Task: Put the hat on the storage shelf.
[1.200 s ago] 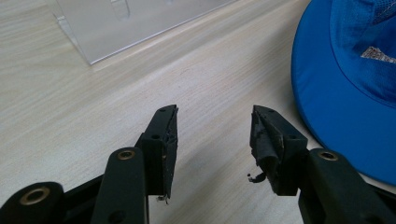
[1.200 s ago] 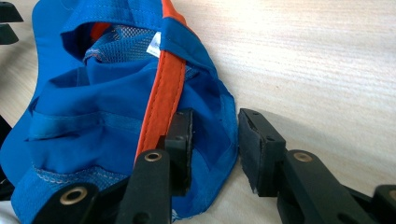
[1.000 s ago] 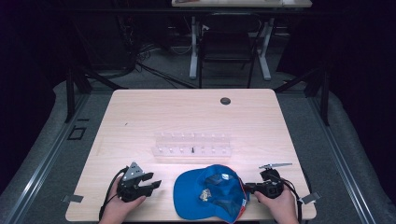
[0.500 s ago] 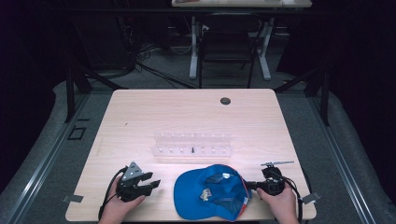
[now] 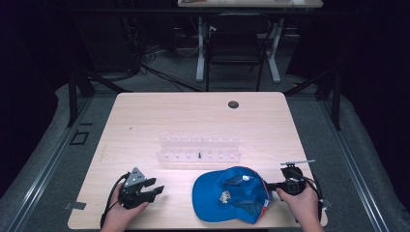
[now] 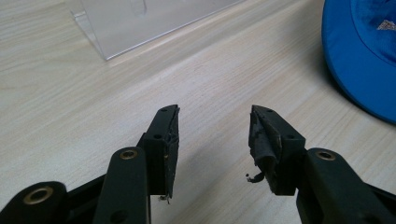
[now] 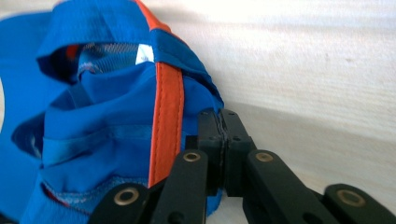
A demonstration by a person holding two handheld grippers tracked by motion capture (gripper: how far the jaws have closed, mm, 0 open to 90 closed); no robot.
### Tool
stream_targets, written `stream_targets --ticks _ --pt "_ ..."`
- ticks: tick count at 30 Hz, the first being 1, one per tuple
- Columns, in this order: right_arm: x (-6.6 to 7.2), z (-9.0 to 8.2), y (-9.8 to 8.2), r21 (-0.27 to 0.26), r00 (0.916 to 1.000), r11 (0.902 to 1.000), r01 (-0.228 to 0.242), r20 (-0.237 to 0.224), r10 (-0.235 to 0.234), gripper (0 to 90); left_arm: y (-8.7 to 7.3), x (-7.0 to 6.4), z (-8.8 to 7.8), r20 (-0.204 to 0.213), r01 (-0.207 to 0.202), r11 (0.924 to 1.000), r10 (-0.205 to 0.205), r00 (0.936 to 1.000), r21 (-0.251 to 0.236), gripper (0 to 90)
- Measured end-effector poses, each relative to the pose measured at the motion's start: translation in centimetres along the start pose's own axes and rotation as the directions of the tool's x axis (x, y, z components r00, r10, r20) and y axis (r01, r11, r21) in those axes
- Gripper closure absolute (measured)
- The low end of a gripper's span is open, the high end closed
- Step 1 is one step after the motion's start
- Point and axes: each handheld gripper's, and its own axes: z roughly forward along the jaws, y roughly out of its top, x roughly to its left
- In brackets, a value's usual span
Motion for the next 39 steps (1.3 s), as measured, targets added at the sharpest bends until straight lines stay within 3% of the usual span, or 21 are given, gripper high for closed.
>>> stream_targets --ticks 3,6,12,14,15,16,17,18,19,20,24,27,28,31,32,33,34,37,39 --pt "0.0 0.0 0.4 0.046 1.0000 0.9989 0.004 0.009 -0.005 83.4 0.0 -0.1 0.0 -0.013 0.005 1.0000 -0.005 0.9999 -0.005 53.5" --pt "0.1 0.2 1.2 0.121 0.9983 0.9917 0.045 0.031 -0.049 78.6 0.0 -0.1 0.0 -0.013 -0.001 1.0000 0.001 0.9999 -0.004 53.5" --pt "0.7 0.4 2.1 0.185 0.9958 0.9806 0.065 0.051 -0.076 73.9 -0.1 -0.1 0.1 -0.021 -0.001 1.0000 0.001 0.9998 -0.007 53.4" --pt "1.1 0.7 2.4 0.200 0.9941 0.9773 0.070 0.067 -0.085 72.8 -0.1 0.1 0.1 -0.001 -0.001 1.0000 0.001 1.0000 -0.001 53.5" --pt "1.1 0.6 2.7 0.236 0.9906 0.9671 0.096 0.073 -0.116 72.7 -0.1 0.1 0.1 -0.001 0.001 1.0000 -0.001 1.0000 -0.002 53.5" --pt "1.3 0.8 2.6 0.218 0.9925 0.9729 0.077 0.077 -0.096 72.6 -0.1 0.0 0.0 -0.002 0.001 1.0000 -0.001 1.0000 -0.001 53.4" --pt "1.5 1.0 2.7 0.227 0.9916 0.9705 0.080 0.081 -0.101 72.6 -0.1 0.1 0.0 -0.001 0.000 1.0000 0.000 1.0000 0.000 53.5" --pt "1.6 0.9 3.0 0.266 0.9871 0.9583 0.104 0.091 -0.132 72.6 -0.1 0.1 0.0 -0.001 0.001 1.0000 -0.001 1.0000 -0.004 53.5" --pt "1.9 1.2 2.9 0.244 0.9880 0.9658 0.086 0.104 -0.114 73.2 -0.1 0.1 0.0 0.000 0.001 1.0000 -0.001 1.0000 -0.003 53.4" --pt "2.0 1.2 3.0 0.267 0.9860 0.9586 0.099 0.104 -0.131 73.7 -0.1 0.0 0.0 -0.002 0.002 1.0000 -0.002 1.0000 -0.003 53.5" --pt "2.6 1.8 3.3 0.296 0.9831 0.9522 0.077 0.137 -0.122 81.2 -0.1 -0.1 0.0 -0.022 -0.002 1.0000 0.002 0.9997 -0.005 53.5" --pt "2.6 1.9 3.4 0.322 0.9823 0.9441 0.072 0.142 -0.123 86.5 0.0 0.0 0.0 -0.004 -0.007 1.0000 0.007 1.0000 0.004 53.4" --pt "2.6 2.0 3.4 0.311 0.9854 0.9488 0.054 0.137 -0.101 87.6 -0.1 -0.1 0.1 -0.024 -0.005 1.0000 0.005 0.9997 -0.002 53.5" --pt "2.6 1.9 3.6 0.301 0.9892 0.9531 0.030 0.128 -0.071 89.0 -0.1 0.0 0.1 -0.011 -0.003 1.0000 0.002 0.9999 -0.003 53.5" --pt "2.7 1.7 3.7 0.311 0.9885 0.9499 0.031 0.131 -0.075 89.2 -0.1 0.0 0.0 -0.006 -0.004 1.0000 0.005 1.0000 0.004 53.5" --pt "2.7 1.3 4.1 0.340 0.9869 0.9396 0.043 0.132 -0.092 89.4 -0.1 0.0 0.0 -0.007 -0.006 1.0000 0.006 1.0000 0.005 53.5" --pt "3.0 0.9 4.3 0.319 0.9887 0.9476 0.022 0.133 -0.068 89.5 -0.1 0.1 0.0 -0.007 -0.007 1.0000 0.007 1.0000 0.005 53.5" --pt "3.3 0.3 4.8 0.329 0.9888 0.9438 0.030 0.128 -0.077 89.5 -0.1 -0.1 0.1 -0.026 -0.005 1.0000 0.005 0.9996 -0.003 53.5" --pt "3.6 -0.2 5.1 0.316 0.9905 0.9486 0.019 0.123 -0.061 89.6 -0.1 -0.1 0.0 -0.026 -0.004 1.0000 0.004 0.9996 -0.003 53.5"
